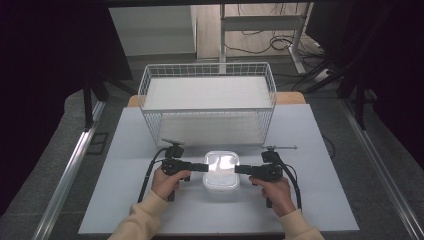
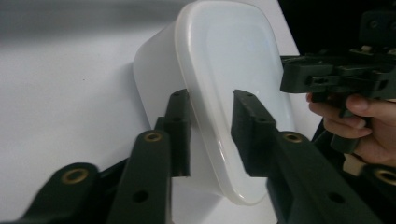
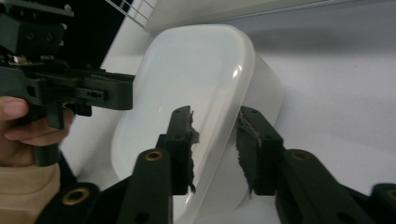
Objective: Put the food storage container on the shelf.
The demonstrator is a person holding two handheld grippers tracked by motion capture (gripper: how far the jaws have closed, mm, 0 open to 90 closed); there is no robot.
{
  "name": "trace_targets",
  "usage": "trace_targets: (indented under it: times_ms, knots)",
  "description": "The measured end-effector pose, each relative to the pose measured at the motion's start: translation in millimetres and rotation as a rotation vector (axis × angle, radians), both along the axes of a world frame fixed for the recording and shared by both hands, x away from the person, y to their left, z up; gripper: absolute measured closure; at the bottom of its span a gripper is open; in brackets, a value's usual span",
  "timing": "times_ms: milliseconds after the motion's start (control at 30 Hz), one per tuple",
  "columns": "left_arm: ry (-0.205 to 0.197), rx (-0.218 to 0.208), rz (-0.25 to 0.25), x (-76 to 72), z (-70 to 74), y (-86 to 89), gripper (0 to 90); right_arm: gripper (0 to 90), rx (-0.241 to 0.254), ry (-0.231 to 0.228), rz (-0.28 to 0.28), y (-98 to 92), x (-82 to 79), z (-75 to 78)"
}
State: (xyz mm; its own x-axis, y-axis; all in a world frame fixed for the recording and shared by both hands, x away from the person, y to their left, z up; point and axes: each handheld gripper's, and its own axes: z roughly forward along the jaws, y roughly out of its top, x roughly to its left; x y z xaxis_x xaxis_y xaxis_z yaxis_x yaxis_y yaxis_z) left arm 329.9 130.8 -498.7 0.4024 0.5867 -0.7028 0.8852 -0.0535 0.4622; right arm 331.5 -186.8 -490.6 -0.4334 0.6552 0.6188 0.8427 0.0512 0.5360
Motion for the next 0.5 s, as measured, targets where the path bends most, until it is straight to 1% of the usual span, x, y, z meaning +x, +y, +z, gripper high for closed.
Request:
trace_targets:
  times_ms: [67, 133, 200, 267, 300, 333, 367, 400, 433, 467, 500]
  knots:
    - [-0.01, -0.002, -0.009, -3.8, 1.8, 1.5, 71.7, 69.9, 0.011, 0.001, 0.0, -1.0, -3.4, 1.8]
    - [-0.018, -0.006, 0.004, -7.6, 3.9, 1.0, 73.0, 71.2, 0.008, -0.009, -0.003, -0.7, -8.1, 4.2]
    - [-0.03, -0.006, -0.008, -11.0, 5.0, 3.0, 74.1, 72.6, 0.014, -0.016, -0.004, -1.6, -10.9, 4.8]
    - [-0.038, -0.013, -0.004, -14.7, 6.6, 4.5, 75.7, 74.4, 0.029, -0.017, -0.006, -2.7, -14.1, 5.5]
    - [-0.045, -0.015, -0.005, -16.6, 7.7, 5.8, 76.8, 75.6, 0.034, -0.024, -0.003, -3.6, -15.1, 5.8]
    - [-0.055, -0.011, -0.003, -18.8, 9.2, 6.8, 78.0, 77.1, 0.044, -0.023, -0.004, -3.9, -16.3, 6.6]
    - [-0.076, 0.001, 0.003, -22.0, 11.3, 7.1, 78.8, 78.5, 0.05, -0.029, -0.001, -4.3, -17.1, 7.4]
    - [-0.089, 0.012, 0.003, -23.8, 12.7, 7.1, 79.6, 79.6, 0.059, -0.041, 0.003, -4.2, -18.4, 9.0]
    - [-0.102, 0.035, 0.006, -26.0, 14.6, 6.4, 79.5, 79.6, 0.053, -0.058, 0.011, -3.2, -19.2, 9.9]
    - [-0.109, 0.042, 0.008, -27.0, 15.1, 6.2, 79.4, 79.6, 0.035, -0.07, 0.022, -1.2, -20.2, 10.9]
    - [-0.115, 0.049, 0.005, -27.6, 15.7, 6.6, 79.4, 79.6, 0.033, -0.072, 0.023, -0.2, -20.8, 11.6]
